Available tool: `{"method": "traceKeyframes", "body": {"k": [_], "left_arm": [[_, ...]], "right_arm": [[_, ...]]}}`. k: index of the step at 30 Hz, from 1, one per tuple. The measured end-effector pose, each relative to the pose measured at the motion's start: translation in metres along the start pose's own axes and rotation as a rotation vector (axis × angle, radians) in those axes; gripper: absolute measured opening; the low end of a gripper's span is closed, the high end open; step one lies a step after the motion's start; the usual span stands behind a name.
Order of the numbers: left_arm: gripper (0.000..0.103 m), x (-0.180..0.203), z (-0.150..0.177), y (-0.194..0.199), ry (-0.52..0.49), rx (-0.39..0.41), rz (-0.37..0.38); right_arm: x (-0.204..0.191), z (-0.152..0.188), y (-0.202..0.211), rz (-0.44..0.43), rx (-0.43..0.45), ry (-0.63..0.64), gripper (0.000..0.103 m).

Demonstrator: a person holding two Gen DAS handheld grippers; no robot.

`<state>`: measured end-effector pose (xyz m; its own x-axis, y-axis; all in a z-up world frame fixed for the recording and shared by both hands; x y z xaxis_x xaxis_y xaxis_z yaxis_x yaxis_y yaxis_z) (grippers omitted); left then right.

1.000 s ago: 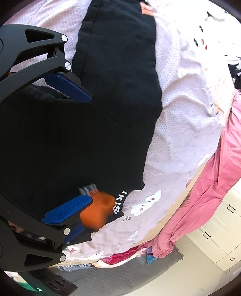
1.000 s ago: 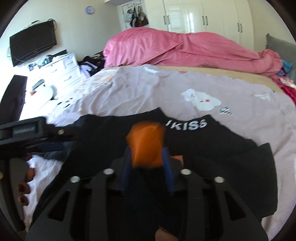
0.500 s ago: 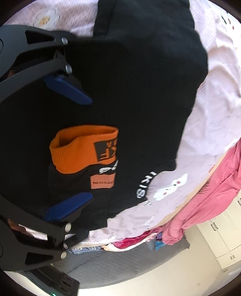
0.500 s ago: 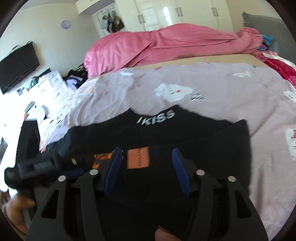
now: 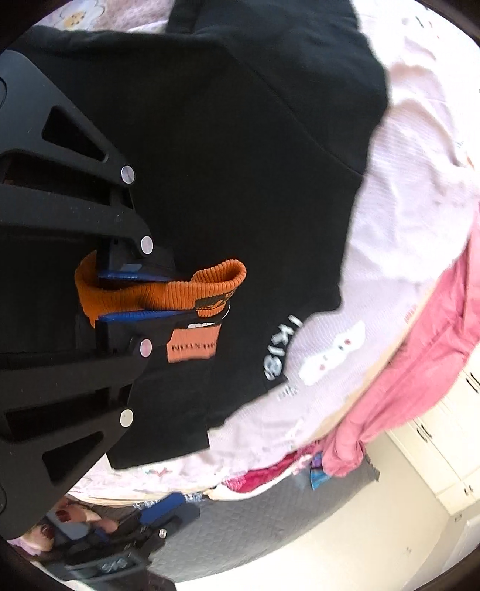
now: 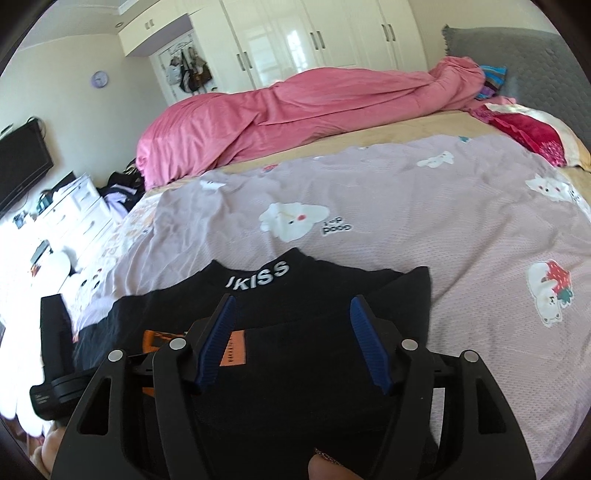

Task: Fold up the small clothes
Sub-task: 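Close the left gripper on the orange cuff while the right gripper opens and releases it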

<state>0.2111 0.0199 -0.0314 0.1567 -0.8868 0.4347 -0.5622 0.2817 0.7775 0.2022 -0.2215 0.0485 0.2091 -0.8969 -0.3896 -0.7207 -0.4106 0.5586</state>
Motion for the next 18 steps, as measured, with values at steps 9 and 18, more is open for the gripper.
{"method": "traceKeyframes", "body": {"k": [9,18], "left_arm": [[0.005,0.005,-0.023,0.052,-0.053,0.141,-0.005],[0.005,-0.020,-0.027,0.053,-0.017,0.134,-0.043]], "right_arm": [[0.039,-0.014,0.019,0.054,0.048,-0.114,0.066],[0.069,-0.013,0.020,0.085,0.036,-0.228,0.066]]}}
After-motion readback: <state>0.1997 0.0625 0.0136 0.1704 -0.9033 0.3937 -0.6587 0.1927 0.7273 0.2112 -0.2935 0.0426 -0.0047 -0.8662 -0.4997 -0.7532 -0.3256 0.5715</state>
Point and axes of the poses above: each gripper's, at about its wrist camera, not at the fingertips, and y roughly against the way its jaws point, x to its right, z to its underside, the point moved 1 cm from there along -y, roughly the way its jaws point, and after that the axes turned 8 degrees about -z, right-handed, at the moved point
